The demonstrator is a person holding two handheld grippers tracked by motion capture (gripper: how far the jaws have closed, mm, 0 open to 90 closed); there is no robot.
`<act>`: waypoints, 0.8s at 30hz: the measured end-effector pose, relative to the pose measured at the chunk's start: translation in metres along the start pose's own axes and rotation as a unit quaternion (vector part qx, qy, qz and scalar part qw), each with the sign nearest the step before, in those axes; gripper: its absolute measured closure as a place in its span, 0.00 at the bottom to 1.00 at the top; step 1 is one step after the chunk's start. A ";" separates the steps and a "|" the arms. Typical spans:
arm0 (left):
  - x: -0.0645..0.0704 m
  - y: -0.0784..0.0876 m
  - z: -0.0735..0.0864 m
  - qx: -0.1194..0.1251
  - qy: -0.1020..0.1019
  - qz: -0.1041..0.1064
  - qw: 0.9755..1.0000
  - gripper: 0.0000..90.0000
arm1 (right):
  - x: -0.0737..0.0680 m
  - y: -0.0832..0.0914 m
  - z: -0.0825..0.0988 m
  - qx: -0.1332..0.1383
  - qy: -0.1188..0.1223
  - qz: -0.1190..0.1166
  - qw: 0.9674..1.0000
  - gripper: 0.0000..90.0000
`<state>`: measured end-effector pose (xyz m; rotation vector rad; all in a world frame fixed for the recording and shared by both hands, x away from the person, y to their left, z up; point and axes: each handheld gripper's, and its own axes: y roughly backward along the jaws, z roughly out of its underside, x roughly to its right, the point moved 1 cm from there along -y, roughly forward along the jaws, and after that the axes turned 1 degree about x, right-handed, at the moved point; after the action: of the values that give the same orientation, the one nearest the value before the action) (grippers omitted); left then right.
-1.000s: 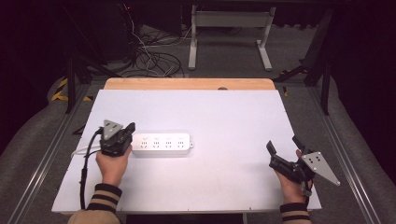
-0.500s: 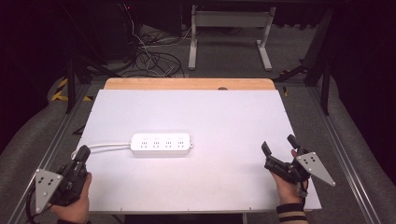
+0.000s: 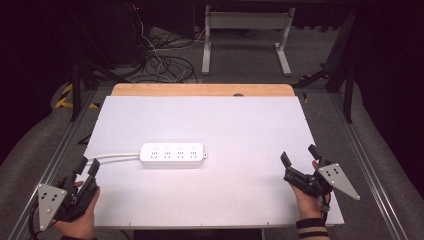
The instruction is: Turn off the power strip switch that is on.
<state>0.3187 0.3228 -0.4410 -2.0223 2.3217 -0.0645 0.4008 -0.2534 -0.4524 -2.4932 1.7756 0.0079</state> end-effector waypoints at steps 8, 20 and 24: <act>-0.001 -0.009 0.004 -0.001 0.022 -0.009 1.000 0.01 | 0.003 0.002 -0.001 0.003 -0.002 0.004 1.000 0.08; -0.002 -0.007 0.004 0.001 0.018 -0.003 1.000 0.00 | 0.000 -0.001 0.000 0.001 0.000 0.000 1.000 0.08; -0.002 -0.007 0.003 0.001 0.019 -0.003 1.000 0.00 | 0.000 -0.001 0.000 0.001 -0.001 0.000 1.000 0.08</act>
<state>0.3259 0.3241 -0.4438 -2.0457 2.3363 -0.1061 0.4012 -0.2530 -0.4519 -2.4914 1.7735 0.0074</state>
